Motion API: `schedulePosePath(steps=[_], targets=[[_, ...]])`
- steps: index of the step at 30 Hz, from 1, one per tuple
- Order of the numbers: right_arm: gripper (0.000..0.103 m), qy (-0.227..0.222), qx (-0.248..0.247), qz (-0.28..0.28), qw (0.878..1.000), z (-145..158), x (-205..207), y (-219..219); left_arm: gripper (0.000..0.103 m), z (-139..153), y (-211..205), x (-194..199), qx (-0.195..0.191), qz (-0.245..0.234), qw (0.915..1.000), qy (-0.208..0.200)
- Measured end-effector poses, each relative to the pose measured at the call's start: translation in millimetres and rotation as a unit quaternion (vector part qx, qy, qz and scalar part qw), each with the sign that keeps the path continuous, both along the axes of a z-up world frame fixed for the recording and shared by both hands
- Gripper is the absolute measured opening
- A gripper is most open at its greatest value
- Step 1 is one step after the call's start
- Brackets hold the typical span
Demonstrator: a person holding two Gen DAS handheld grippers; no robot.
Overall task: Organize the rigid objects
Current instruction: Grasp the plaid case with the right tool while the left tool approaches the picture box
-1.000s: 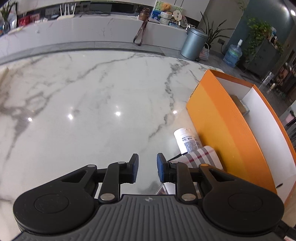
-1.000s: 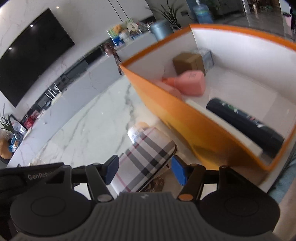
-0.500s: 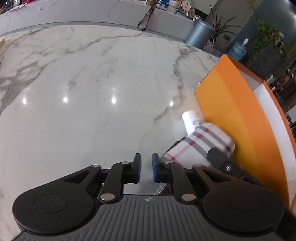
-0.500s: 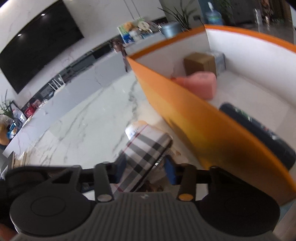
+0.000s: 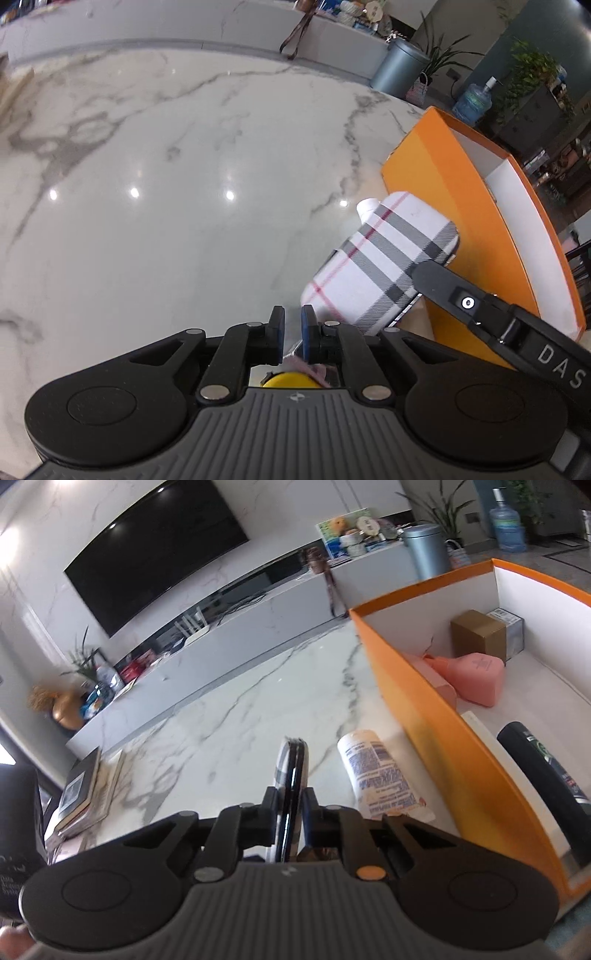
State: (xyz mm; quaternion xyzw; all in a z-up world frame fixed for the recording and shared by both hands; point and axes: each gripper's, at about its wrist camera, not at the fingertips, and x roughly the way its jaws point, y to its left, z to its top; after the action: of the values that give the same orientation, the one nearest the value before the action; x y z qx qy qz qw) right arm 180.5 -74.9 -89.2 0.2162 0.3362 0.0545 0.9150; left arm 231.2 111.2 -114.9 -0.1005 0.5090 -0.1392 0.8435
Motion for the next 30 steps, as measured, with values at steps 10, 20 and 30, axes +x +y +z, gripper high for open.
schedulePosePath(steps=[10,20,30], targets=[[0.01,0.01,-0.059,0.029,0.998,21,-40,-19,0.009,16,-16,-32,0.009,-0.035,0.9988,-0.033],[0.001,0.045,-0.103,0.039,0.993,-8,-41,-18,0.017,15,-37,-52,0.033,-0.081,0.995,-0.048],[0.062,0.128,-0.106,0.007,0.986,-30,-55,-31,0.032,10,-29,-49,0.029,-0.062,0.997,-0.035]])
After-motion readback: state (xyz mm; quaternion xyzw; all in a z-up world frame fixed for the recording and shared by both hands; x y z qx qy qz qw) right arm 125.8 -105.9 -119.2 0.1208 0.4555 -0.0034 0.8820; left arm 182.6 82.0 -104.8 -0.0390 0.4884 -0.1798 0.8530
